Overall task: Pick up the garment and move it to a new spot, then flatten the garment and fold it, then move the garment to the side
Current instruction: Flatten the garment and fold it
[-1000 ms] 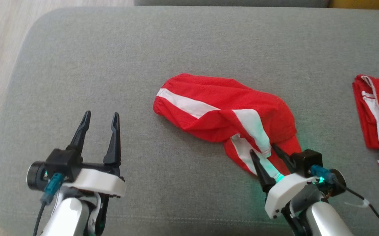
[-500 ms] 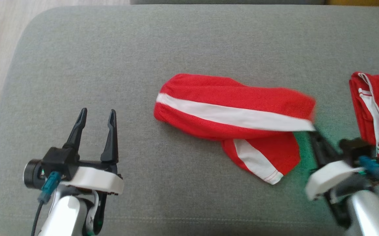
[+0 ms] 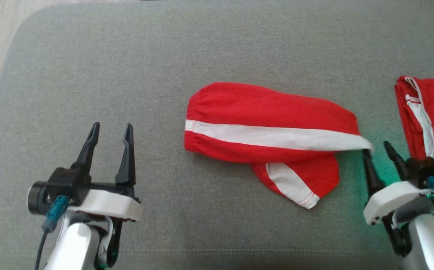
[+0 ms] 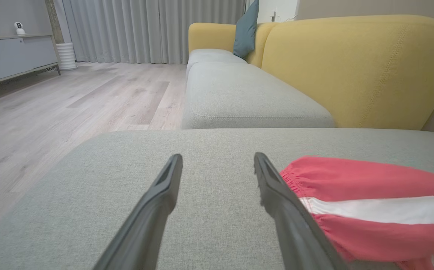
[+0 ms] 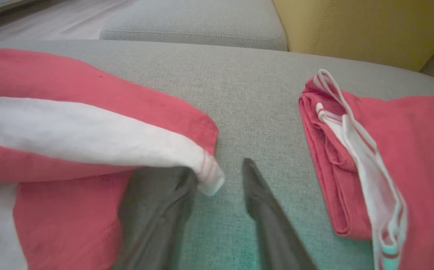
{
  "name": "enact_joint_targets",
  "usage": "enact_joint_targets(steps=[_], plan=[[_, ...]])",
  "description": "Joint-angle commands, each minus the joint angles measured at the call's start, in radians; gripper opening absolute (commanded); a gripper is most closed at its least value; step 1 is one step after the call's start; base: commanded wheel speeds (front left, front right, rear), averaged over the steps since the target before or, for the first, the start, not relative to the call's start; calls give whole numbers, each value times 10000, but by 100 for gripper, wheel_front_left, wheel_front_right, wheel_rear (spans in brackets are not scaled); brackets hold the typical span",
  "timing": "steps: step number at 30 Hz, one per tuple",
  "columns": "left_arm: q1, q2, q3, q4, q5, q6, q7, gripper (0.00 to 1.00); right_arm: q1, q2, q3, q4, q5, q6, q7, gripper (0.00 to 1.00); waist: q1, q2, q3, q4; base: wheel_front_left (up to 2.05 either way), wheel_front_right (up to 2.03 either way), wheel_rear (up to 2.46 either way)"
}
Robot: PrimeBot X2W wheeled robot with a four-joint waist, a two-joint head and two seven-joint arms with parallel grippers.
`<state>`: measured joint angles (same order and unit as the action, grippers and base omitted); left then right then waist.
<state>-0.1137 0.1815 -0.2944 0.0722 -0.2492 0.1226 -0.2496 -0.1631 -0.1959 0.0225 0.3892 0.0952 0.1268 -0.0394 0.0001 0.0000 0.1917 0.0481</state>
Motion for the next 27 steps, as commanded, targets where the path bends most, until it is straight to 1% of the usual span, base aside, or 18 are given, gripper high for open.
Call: enact_joint_targets(steps=[1, 3, 6, 9, 11, 16, 19, 22, 27], plan=[[-436, 74, 481, -248, 125, -38, -122, 100, -100, 110, 72, -34, 147, 39, -318, 100, -1, 0, -67, -90, 0, 0, 0], [-322, 72, 515, -230, 149, -51, -122, 100, 278, 287, -170, -91, 272, 39, -514, 100, -1, 0, -169, -175, 0, 0, 0], [-186, 74, 543, -213, 163, -53, -122, 100, 728, 456, -462, -517, 399, 39, -681, 100, -1, 0, -311, -258, 0, 0, 0], [-38, 76, 555, -195, 166, -53, -122, 100, 1144, 639, -631, -1379, 541, 39, -839, 100, -1, 0, -464, -300, 0, 0, 0], [52, 95, 564, -177, 165, -48, -122, 100, 1346, 749, -564, -2086, 649, 39, -819, 100, -1, 0, -580, -335, 0, 0, 0], [301, 153, 520, -124, 177, -6, -113, 100, 1651, 945, -165, -3866, 670, 39, -458, 100, -1, 0, -906, -427, 0, 0, 0], [397, 156, 458, -102, 164, 6, -73, 100, 1798, 1012, -84, -4575, 619, 39, -72, 100, -1, 0, -1040, -447, 0, 0, 0], [453, 161, 401, -91, 154, 18, -30, 100, 1962, 1065, -54, -4999, 596, 39, 272, 100, -1, 0, -1126, -444, 0, 0, 0], [480, 181, 334, -98, 165, 43, 25, 100, 2164, 1109, -50, -5267, 575, 39, 557, 100, -1, 0, -1167, -419, 0, 0, 0]])
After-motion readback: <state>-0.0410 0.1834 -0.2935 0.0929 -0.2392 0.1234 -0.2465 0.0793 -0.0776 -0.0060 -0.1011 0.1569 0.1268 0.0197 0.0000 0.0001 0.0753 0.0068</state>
